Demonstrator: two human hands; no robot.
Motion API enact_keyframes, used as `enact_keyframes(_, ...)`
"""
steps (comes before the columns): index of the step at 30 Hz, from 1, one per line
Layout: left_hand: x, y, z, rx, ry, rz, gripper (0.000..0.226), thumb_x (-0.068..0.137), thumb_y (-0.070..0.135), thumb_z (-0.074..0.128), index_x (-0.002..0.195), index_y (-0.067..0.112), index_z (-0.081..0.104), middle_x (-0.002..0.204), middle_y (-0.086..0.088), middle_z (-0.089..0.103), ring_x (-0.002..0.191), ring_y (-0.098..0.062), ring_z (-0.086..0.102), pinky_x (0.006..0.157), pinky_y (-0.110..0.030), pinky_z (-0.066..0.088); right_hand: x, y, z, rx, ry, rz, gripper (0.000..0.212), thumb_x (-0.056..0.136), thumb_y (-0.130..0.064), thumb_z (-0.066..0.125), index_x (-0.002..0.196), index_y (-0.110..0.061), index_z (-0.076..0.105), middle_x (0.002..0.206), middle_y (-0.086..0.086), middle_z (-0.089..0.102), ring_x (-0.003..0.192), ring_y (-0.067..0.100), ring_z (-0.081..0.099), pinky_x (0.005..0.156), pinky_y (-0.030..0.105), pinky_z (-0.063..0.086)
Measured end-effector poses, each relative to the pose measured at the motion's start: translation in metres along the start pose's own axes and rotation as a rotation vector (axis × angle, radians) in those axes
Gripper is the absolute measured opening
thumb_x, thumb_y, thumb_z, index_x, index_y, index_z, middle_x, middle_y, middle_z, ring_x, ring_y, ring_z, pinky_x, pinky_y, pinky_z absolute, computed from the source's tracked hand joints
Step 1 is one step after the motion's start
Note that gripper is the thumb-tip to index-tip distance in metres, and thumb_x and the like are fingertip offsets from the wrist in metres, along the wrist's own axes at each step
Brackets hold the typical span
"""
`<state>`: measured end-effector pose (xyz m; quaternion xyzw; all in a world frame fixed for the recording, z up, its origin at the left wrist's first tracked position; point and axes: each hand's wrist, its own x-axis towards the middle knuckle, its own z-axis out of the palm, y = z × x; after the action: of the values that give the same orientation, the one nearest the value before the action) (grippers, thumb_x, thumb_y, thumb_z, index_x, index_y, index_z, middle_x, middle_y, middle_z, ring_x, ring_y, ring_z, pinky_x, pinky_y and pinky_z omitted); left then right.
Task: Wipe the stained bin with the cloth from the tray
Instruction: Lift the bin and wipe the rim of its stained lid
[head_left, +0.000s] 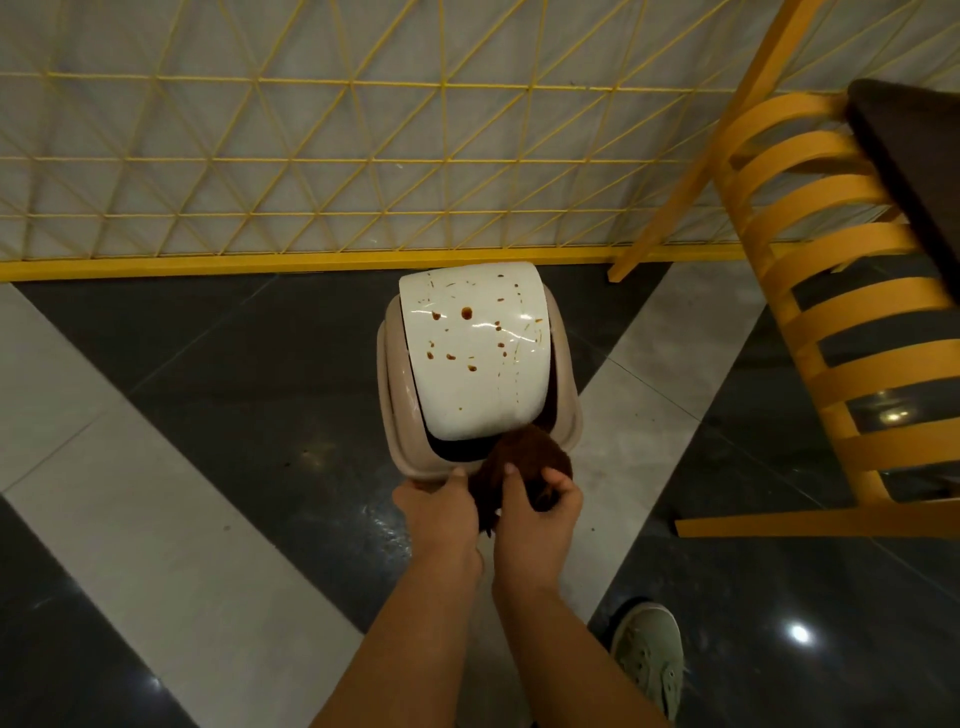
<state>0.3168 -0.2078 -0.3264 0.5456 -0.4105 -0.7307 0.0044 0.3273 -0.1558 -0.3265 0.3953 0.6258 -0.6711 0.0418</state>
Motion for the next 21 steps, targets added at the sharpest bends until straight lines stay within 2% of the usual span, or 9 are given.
enact_keyframes(3, 0.002, -0.001, 0.001, -0.014, -0.014, 0.002, 0.043, 0.084, 0.008, 0.065, 0.126, 0.008, 0.057, 0.117, -0.016, 0.067, 0.102, -0.032, 0.068, 0.090, -0.050, 0.055, 0.016, -0.014, 0.004, 0.069, 0.046, 0.096, 0.026, 0.086, -0.024, 0.070, 0.097, -0.024, 0.046, 0.112, 0.003, 0.059, 0.099, 0.021, 0.061, 0.089, 0.044, 0.055)
enact_keyframes(4, 0.008, -0.007, 0.001, -0.009, -0.023, 0.009, 0.049, 0.081, 0.013, 0.067, 0.128, 0.009, 0.056, 0.118, -0.014, 0.067, 0.103, -0.031, 0.067, 0.091, -0.049, 0.055, 0.022, -0.019, 0.004, 0.073, 0.049, 0.106, 0.024, 0.086, -0.026, 0.069, 0.097, -0.024, 0.048, 0.111, 0.004, 0.060, 0.098, 0.020, 0.061, 0.089, 0.044, 0.054)
enact_keyframes(6, 0.008, -0.009, 0.003, -0.004, -0.024, 0.008, 0.065, 0.072, 0.021, 0.070, 0.134, 0.015, 0.050, 0.123, -0.011, 0.064, 0.106, -0.030, 0.065, 0.093, -0.050, 0.053, 0.027, -0.021, 0.005, 0.080, 0.068, 0.107, 0.023, 0.088, -0.029, 0.066, 0.105, -0.021, 0.052, 0.113, 0.005, 0.061, 0.100, 0.020, 0.061, 0.092, 0.043, 0.053)
enact_keyframes(7, 0.006, -0.006, 0.005, -0.001, -0.012, 0.015, 0.066, 0.072, 0.020, 0.069, 0.135, 0.015, 0.048, 0.124, -0.011, 0.063, 0.107, -0.030, 0.065, 0.094, -0.050, 0.053, 0.024, -0.019, 0.006, 0.083, 0.074, 0.114, 0.025, 0.090, -0.029, 0.064, 0.110, -0.019, 0.054, 0.115, 0.005, 0.062, 0.102, 0.021, 0.061, 0.093, 0.043, 0.053)
enact_keyframes(10, 0.001, 0.002, 0.006, 0.051, 0.040, 0.077, 0.046, 0.085, 0.006, 0.065, 0.130, 0.007, 0.054, 0.119, -0.013, 0.065, 0.106, -0.029, 0.065, 0.095, -0.047, 0.053, 0.006, -0.002, 0.014, 0.042, 0.007, 0.142, 0.027, 0.095, -0.028, 0.057, 0.118, -0.013, 0.058, 0.115, 0.007, 0.066, 0.104, 0.023, 0.063, 0.093, 0.044, 0.053)
enact_keyframes(12, 0.005, 0.001, 0.004, 0.083, 0.062, 0.082, 0.038, 0.088, 0.006, 0.063, 0.126, 0.005, 0.056, 0.116, -0.015, 0.066, 0.104, -0.029, 0.065, 0.093, -0.047, 0.054, 0.000, 0.003, 0.017, 0.009, -0.056, 0.154, 0.027, 0.095, -0.027, 0.056, 0.117, -0.010, 0.059, 0.113, 0.011, 0.067, 0.102, 0.025, 0.065, 0.092, 0.046, 0.053)
enact_keyframes(18, 0.006, 0.001, 0.007, 0.091, 0.066, 0.069, 0.048, 0.090, 0.007, 0.063, 0.133, 0.007, 0.042, 0.127, -0.011, 0.057, 0.114, -0.029, 0.058, 0.101, -0.048, 0.048, 0.024, -0.024, 0.011, 0.019, 0.007, 0.149, 0.012, 0.096, -0.029, 0.049, 0.097, -0.018, 0.053, 0.101, 0.006, 0.062, 0.092, 0.020, 0.060, 0.079, 0.036, 0.053)
enact_keyframes(21, 0.003, 0.000, 0.011, 0.063, 0.085, 0.081, 0.055, 0.092, 0.008, 0.062, 0.139, 0.007, 0.034, 0.130, -0.007, 0.050, 0.120, -0.027, 0.052, 0.105, -0.049, 0.044, 0.033, -0.033, 0.010, 0.033, 0.047, 0.132, 0.017, 0.097, -0.030, 0.045, 0.105, -0.017, 0.053, 0.104, 0.006, 0.061, 0.095, 0.020, 0.059, 0.078, 0.033, 0.051)
